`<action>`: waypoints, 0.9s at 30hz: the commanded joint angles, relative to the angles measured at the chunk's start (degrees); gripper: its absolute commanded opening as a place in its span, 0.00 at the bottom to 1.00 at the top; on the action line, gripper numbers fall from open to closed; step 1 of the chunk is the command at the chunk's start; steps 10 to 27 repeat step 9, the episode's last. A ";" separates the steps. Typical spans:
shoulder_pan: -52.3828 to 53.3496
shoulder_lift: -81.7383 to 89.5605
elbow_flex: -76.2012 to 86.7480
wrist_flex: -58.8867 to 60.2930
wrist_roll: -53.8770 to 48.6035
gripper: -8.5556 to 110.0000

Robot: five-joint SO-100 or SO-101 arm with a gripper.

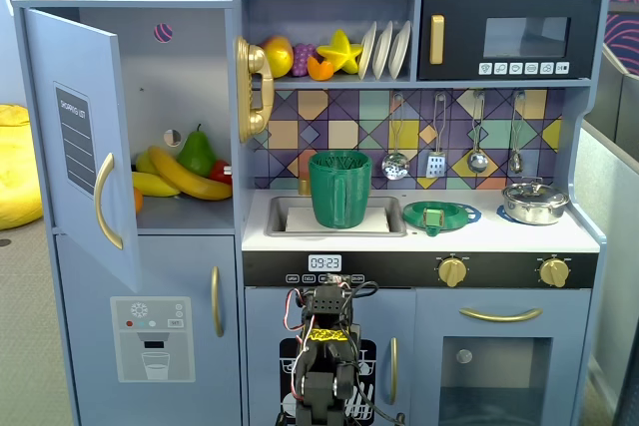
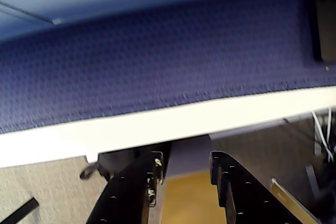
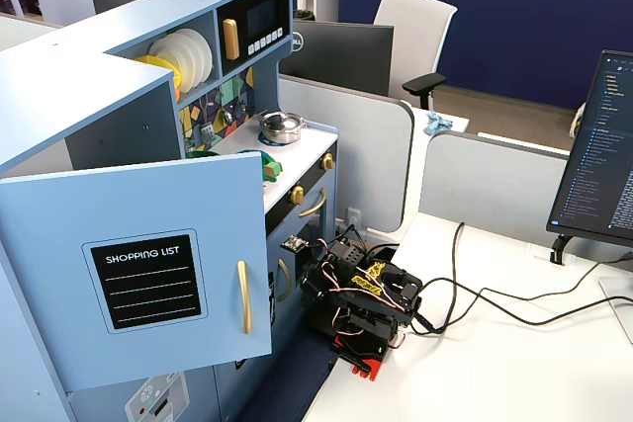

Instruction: Pick up the green pineapple from the left cabinet and place it in the green recipient

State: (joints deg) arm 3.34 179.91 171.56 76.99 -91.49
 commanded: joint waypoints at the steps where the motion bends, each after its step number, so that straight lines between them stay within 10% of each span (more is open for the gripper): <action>1: -1.23 1.41 0.18 10.11 1.23 0.11; 27: -2.64 2.20 0.18 10.81 4.92 0.12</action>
